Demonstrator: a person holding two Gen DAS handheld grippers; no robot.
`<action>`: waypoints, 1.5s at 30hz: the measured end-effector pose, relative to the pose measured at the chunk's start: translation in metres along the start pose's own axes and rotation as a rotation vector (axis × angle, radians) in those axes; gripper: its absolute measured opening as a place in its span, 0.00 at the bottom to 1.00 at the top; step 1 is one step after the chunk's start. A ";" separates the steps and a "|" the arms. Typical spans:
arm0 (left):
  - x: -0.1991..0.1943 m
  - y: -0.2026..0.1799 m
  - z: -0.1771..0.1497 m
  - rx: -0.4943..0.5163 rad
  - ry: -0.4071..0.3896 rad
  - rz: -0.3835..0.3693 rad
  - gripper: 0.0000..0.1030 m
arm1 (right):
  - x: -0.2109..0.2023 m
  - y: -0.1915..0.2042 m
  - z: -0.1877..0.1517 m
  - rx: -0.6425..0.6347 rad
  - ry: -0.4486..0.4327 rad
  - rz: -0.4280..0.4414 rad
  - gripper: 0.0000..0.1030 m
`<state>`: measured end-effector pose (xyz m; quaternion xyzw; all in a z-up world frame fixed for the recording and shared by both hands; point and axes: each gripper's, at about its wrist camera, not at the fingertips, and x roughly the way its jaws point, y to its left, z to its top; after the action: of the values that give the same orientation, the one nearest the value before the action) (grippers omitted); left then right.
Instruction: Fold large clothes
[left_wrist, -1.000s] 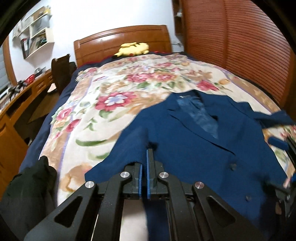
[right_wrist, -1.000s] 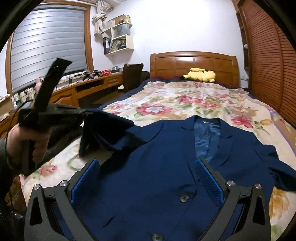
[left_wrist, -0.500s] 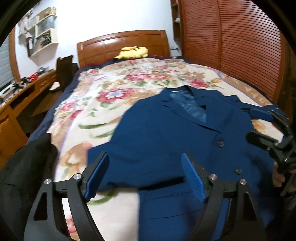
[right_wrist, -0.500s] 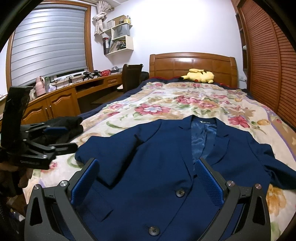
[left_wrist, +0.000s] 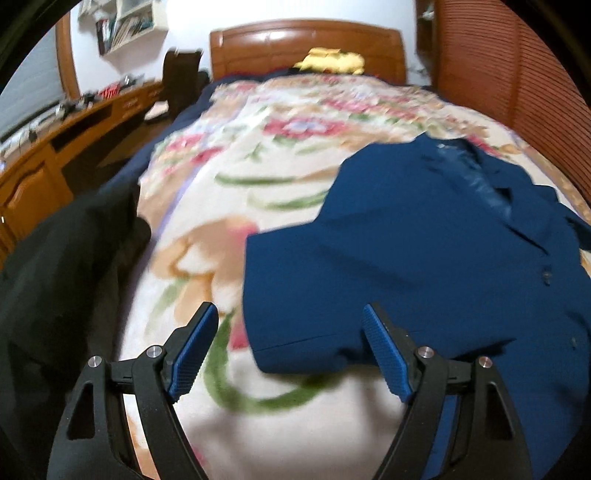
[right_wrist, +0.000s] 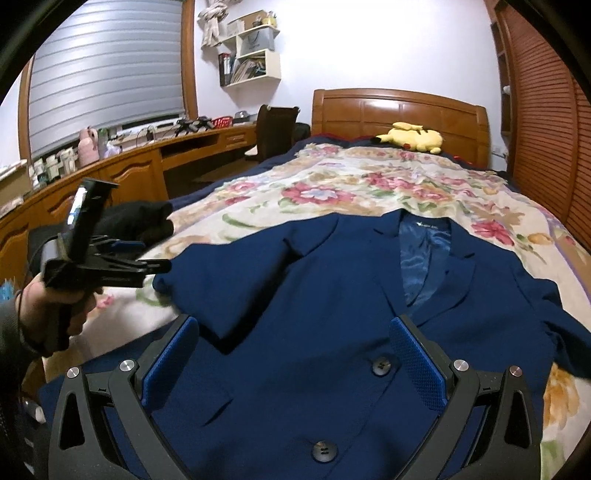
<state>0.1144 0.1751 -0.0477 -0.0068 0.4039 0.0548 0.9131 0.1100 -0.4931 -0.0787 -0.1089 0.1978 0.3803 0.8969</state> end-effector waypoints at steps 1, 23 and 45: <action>0.005 0.003 -0.001 -0.013 0.014 -0.009 0.79 | 0.001 0.000 0.001 -0.004 0.006 0.003 1.00; 0.043 -0.017 0.002 0.011 0.196 -0.065 0.32 | -0.003 -0.005 0.002 -0.005 0.031 -0.004 1.00; -0.105 -0.222 0.037 0.249 -0.182 -0.473 0.16 | -0.076 -0.099 -0.021 0.159 -0.004 -0.249 0.99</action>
<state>0.0951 -0.0532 0.0481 0.0162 0.3112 -0.2096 0.9268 0.1280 -0.6171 -0.0595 -0.0607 0.2105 0.2496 0.9433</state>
